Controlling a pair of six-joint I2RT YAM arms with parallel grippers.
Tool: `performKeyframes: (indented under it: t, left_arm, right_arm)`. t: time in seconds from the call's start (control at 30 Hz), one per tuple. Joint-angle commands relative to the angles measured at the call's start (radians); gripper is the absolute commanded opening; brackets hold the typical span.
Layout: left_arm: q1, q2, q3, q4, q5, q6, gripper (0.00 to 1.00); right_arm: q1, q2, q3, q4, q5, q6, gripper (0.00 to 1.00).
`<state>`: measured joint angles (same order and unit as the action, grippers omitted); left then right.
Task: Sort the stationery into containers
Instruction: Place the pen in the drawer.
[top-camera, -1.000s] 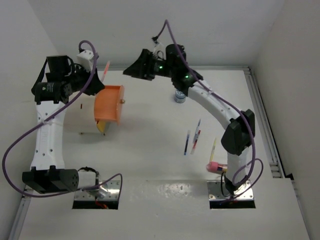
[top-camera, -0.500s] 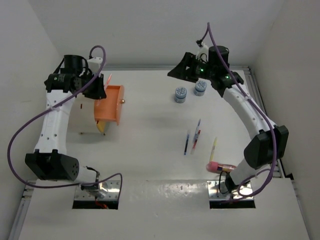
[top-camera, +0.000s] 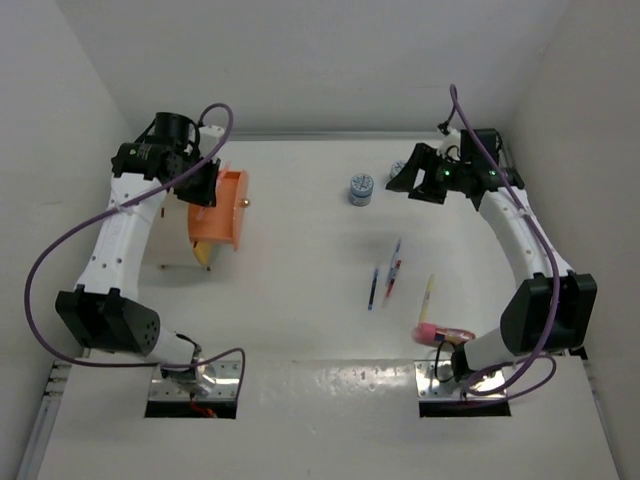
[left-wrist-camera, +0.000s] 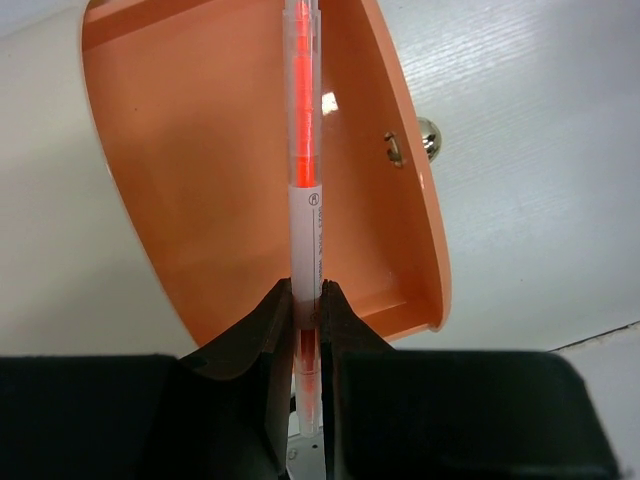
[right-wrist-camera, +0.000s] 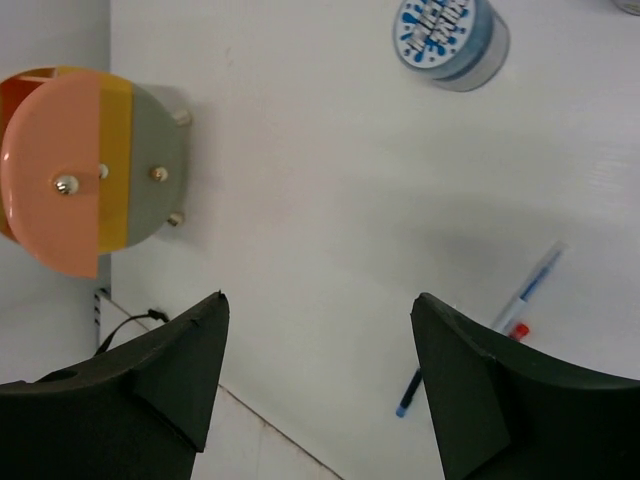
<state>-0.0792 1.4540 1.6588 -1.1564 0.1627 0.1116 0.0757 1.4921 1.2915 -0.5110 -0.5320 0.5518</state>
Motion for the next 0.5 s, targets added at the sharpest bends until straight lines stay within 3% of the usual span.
performKeyframes:
  t: [0.0,0.07,0.13,0.17,0.23,0.33,0.43,0.47]
  left_arm:
    - [-0.020,0.029,0.030,-0.008,-0.048,-0.006,0.13]
    - [-0.027,0.042,0.038,-0.017,-0.057,-0.001,0.16]
    - [-0.031,0.046,0.045,-0.023,-0.060,0.003,0.35]
    - [-0.033,0.048,0.056,-0.022,-0.063,0.000,0.52]
    - [-0.036,0.045,0.073,-0.019,-0.057,-0.001,0.61]
    - [-0.034,0.048,0.137,-0.017,-0.054,0.000,0.68]
    - [-0.030,0.063,0.258,-0.026,-0.052,0.007,0.69]
    - [-0.027,0.068,0.300,-0.028,-0.049,0.008,0.68]
  right_arm:
    - [-0.034,-0.036,-0.008,-0.024,-0.010,-0.050,0.73]
    - [-0.048,-0.036,-0.006,-0.034,-0.014,-0.062,0.73]
    - [-0.053,-0.038,-0.003,-0.041,-0.017,-0.070,0.74]
    - [-0.056,-0.036,-0.001,-0.044,-0.017,-0.075,0.75]
    - [-0.057,-0.036,0.000,-0.049,-0.017,-0.084,0.76]
    - [-0.063,-0.033,-0.003,-0.067,-0.014,-0.098,0.76]
    - [-0.071,-0.047,-0.024,-0.095,0.001,-0.110,0.74]
    - [-0.071,-0.052,-0.040,-0.119,0.029,-0.118,0.70]
